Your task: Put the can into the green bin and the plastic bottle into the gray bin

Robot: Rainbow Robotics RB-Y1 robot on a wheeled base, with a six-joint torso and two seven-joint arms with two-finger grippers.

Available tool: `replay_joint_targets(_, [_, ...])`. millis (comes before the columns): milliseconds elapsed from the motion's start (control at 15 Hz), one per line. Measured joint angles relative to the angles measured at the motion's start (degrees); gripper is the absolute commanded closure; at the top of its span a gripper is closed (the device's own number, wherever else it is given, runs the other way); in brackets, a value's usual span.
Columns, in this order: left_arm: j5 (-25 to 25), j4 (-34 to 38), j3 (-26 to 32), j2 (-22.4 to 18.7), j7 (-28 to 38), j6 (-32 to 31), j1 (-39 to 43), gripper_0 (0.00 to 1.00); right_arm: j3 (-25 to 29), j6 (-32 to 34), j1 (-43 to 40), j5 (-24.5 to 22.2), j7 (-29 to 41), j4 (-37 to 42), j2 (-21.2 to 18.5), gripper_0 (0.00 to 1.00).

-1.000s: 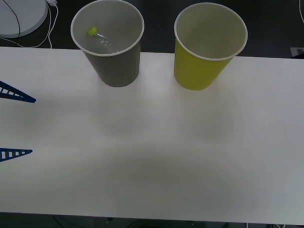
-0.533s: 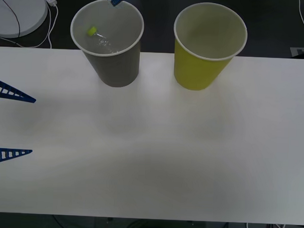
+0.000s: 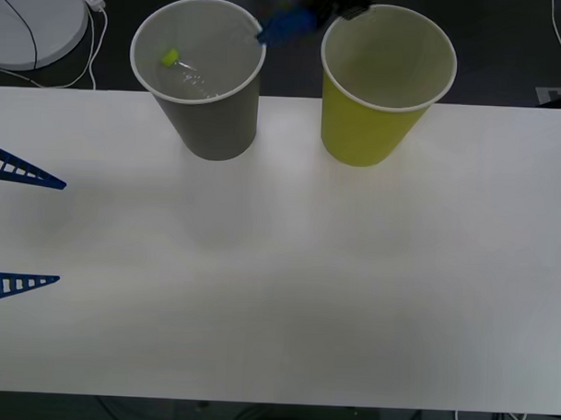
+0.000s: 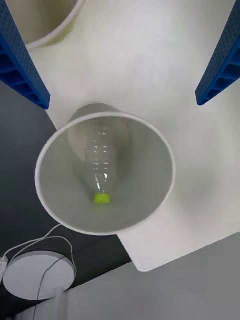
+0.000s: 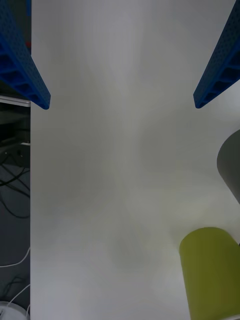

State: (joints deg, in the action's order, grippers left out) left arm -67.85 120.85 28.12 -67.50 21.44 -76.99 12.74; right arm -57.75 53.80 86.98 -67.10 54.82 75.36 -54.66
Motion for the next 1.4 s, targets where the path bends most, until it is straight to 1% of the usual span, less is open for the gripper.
replay_joint_targets(133, [0.00, 0.00, 0.00, 0.00, 0.00, 0.00, 0.00, 0.00, 1.11, -0.10, -3.39, 3.33, -4.89, 3.07, -3.24, 0.00])
replay_joint_targets(400, [0.00, 0.00, 0.00, 0.00, 0.00, 0.00, 0.00, 0.00, 5.11, -0.57, -11.17, 7.05, -13.47, 9.11, -9.19, 0.00])
replay_joint_targets(533, [0.00, 0.00, 0.00, 0.00, 0.00, 0.00, 0.00, 0.00, 8.31, -0.71, -16.23, 8.52, -17.72, 11.95, -11.84, 0.00])
replay_joint_targets(667, [0.00, 0.00, 0.00, 0.00, 0.00, 0.00, 0.00, 0.00, 12.77, -0.71, -22.23, 9.14, -21.39, 14.53, -13.67, 0.00])
replay_joint_targets(800, [0.00, 0.00, 0.00, 0.00, 0.00, 0.00, 0.00, 0.00, 17.84, -0.87, -28.92, 9.17, -24.45, 17.75, -15.24, 0.00])
replay_joint_targets(933, [0.00, 0.00, 0.00, 0.00, 0.00, 0.00, 0.00, 0.00, 23.85, -1.06, -36.65, 8.53, -25.61, 22.30, -17.08, 0.00])
replay_joint_targets(1067, [0.00, 0.00, 0.00, 0.00, 0.00, 0.00, 0.00, 0.00, 32.08, -1.01, -45.59, 6.38, -26.37, 27.30, -18.17, 0.00])
replay_joint_targets(1200, [0.00, 0.00, 0.00, 0.00, 0.00, 0.00, 0.00, 0.00, 40.91, -0.91, -55.64, 4.21, -27.09, 32.44, -18.36, 0.00])
replay_joint_targets(1400, [0.00, 0.00, 0.00, 0.00, 0.00, 0.00, 0.00, 0.00, 51.39, -0.87, -68.55, 2.18, -28.52, 38.88, -18.25, 0.00])
